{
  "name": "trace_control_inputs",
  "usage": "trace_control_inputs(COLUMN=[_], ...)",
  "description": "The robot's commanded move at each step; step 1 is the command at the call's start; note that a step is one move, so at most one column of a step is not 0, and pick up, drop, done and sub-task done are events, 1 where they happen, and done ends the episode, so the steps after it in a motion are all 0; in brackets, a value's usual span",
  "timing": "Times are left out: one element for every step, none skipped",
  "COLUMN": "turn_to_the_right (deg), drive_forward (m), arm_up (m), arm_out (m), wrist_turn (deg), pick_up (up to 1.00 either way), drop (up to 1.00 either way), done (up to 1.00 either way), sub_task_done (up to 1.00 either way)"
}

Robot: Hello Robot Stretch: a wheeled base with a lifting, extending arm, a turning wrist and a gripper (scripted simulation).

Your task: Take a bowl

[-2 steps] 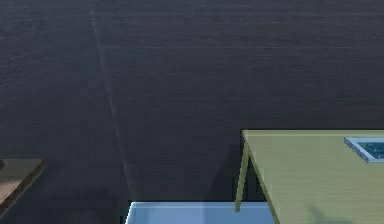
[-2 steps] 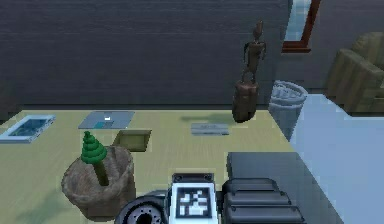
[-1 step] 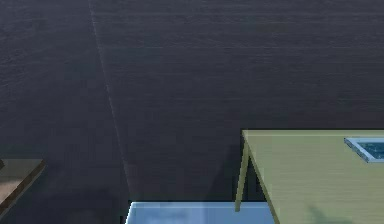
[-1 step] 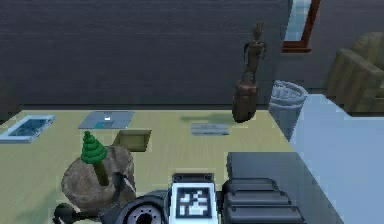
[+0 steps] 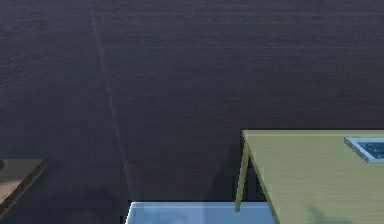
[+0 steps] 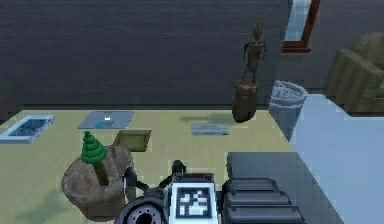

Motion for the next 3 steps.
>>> trace_control_inputs(turn_to_the_right=[0.0, 0.0, 0.0], drive_forward=[0.00, 0.00, 0.00], arm_up=[-0.28, 0.00, 0.10], arm_out=[0.00, 0.00, 0.00], wrist_turn=[0.0, 0.0, 0.0], pick_up=[0.00, 1.00, 0.00], drop=[0.00, 0.00, 0.00], done=[0.00, 0.00, 0.00], sub_task_done=[0.00, 0.00, 0.00])
